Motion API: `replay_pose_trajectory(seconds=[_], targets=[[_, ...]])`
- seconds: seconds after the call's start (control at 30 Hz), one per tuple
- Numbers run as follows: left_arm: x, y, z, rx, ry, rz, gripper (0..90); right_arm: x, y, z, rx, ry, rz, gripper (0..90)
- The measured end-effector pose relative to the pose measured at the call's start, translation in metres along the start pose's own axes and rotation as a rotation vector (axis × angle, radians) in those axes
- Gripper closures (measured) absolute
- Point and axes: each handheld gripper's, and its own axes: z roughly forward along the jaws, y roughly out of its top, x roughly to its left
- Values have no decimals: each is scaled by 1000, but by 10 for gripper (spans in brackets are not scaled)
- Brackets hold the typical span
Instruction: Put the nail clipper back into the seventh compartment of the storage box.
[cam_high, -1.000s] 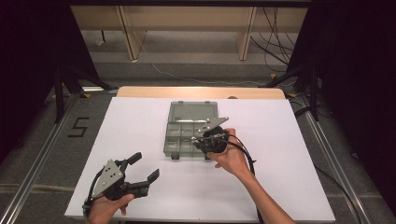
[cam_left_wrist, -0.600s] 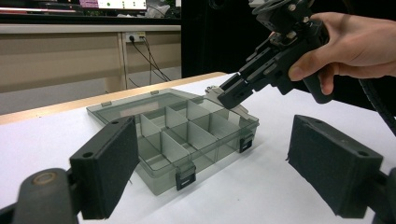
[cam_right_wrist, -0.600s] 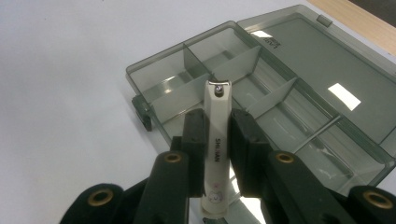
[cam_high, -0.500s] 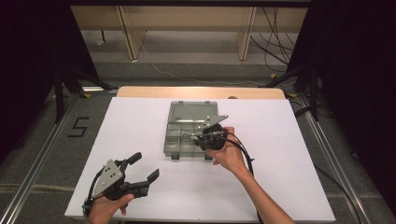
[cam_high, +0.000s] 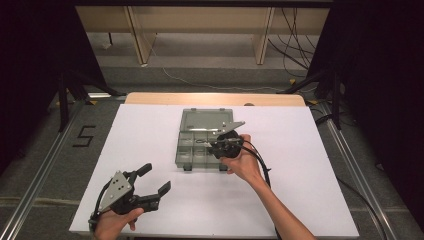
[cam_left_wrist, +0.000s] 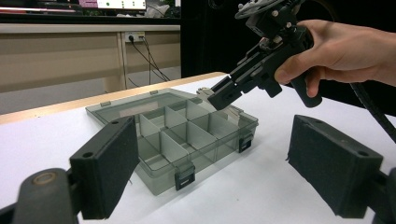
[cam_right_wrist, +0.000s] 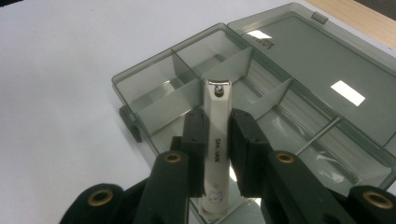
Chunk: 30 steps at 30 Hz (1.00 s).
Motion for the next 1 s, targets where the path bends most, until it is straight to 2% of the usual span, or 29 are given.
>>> replay_pose_trajectory(seconds=[0.1, 0.13, 0.2, 0.43, 0.5, 0.6, 0.63, 0.73, 0.77, 0.8, 0.83, 0.93, 0.97, 1.0], targets=[[0, 0, 1, -9, -4, -1, 158, -1, -1, 3, -14, -13, 2, 772], [0, 0, 0, -8, -3, -2, 158, -2, 0, 2, 7, 1, -5, 772], [0, 0, 0, 0, 1, 0, 158, -2, -1, 3, 11, 3, 6, 772], [0, 0, 0, 3, -3, 0, 158, -3, -2, 11, -12, -8, 14, 772], [0, 0, 0, 2, -3, 0, 158, -3, -2, 11, 15, 5, 22, 772], [0, 0, 0, 1, -1, -1, 158, -3, -4, 15, 12, -6, 32, 771], [0, 0, 0, 1, -1, -1, 158, -5, -4, 15, 30, -4, 24, 771], [0, 0, 0, 1, -2, -1, 158, -6, -6, 19, 24, -13, 13, 771], [0, 0, 0, 0, -2, -2, 158, -4, -7, 20, 56, -9, 25, 767], [0, 0, 0, 1, -2, -2, 158, -4, -7, 20, 56, -9, 25, 767], [0, 0, 1, -9, -7, -2, 158, -3, -8, 23, 49, -16, 29, 716], [0, 0, -1, -2, -1, -1, 158, -3, -7, 23, 39, -38, 17, 667], [0, 0, -1, -1, -1, -1, 158, -4, -6, 21, 40, -31, 3, 656], [0, 0, -1, -2, 0, -1, 158, -2, -4, 18, 36, -27, 15, 606]])
